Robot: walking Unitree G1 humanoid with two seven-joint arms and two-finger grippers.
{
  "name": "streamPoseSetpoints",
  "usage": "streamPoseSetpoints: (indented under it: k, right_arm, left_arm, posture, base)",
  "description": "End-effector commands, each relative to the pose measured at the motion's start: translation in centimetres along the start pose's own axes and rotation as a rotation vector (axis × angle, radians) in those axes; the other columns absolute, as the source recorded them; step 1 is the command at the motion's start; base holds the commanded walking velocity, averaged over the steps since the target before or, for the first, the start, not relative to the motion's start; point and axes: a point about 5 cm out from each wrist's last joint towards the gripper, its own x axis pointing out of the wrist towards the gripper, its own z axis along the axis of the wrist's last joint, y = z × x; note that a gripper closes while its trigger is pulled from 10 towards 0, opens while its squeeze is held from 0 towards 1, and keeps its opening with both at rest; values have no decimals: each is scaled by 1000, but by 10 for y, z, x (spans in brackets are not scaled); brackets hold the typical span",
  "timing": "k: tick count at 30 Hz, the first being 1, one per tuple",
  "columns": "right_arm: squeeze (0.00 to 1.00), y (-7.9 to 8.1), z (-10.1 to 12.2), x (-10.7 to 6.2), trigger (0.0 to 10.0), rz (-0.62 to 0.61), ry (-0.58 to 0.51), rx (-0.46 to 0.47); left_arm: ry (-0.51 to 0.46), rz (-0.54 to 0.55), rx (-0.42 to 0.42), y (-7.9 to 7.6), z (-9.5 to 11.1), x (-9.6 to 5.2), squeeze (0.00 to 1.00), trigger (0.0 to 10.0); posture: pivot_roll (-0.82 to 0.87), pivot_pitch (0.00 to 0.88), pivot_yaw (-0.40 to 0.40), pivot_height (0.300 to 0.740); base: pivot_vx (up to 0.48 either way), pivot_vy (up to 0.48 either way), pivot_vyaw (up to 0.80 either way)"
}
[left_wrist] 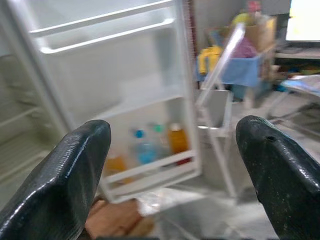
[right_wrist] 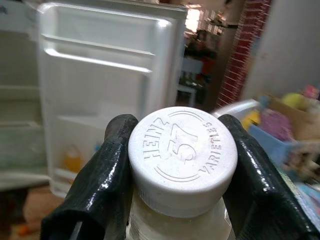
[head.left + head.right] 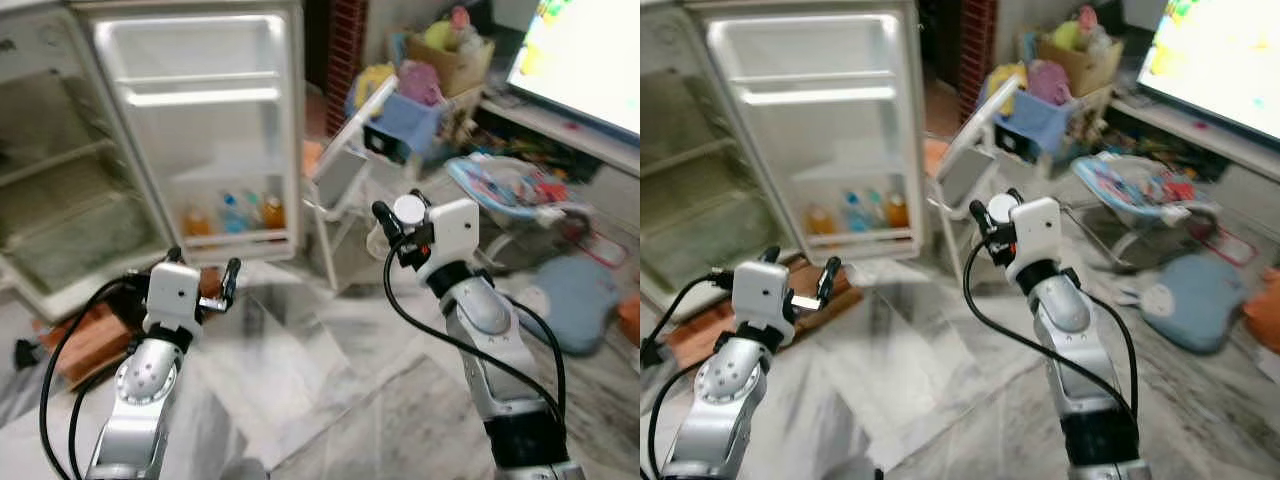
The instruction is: Restocking fridge
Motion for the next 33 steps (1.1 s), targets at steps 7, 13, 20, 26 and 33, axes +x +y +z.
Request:
streamPoseSetpoints:
  k: [7, 13, 20, 26, 33]
  right_arm:
    - [0, 16, 20, 11, 10000, 96, -97, 17]
    - [0, 34, 44, 21, 10000, 234, -201, -3]
    - [0, 45, 72, 32, 10000, 321, -292, 32]
    - [0, 43, 76, 37, 10000, 313, -310, 41]
    - [0, 35, 81, 43, 10000, 278, -327, 23]
  left_arm:
    - [3, 24, 33, 4, -1, 2, 0, 10000]
    - [6, 25, 29, 4, -2, 3, 0, 10000]
    - [-1, 18, 35, 3, 0, 6, 0, 10000]
    - [1, 26, 36, -3, 1, 9, 0, 10000]
    - [23, 13, 50, -7, -3, 9, 0, 10000]
  posture:
    - [105, 0, -38, 740]
    - [114, 0, -37, 740]
    - [121, 0, -36, 740]
    - [121, 0, -35, 740]
    - [118, 0, -33, 740]
  base:
    - [357, 320, 0]
    - [391, 278, 0]
    - [409, 76, 177]
    - [92, 0, 592]
    - [0, 0, 564]
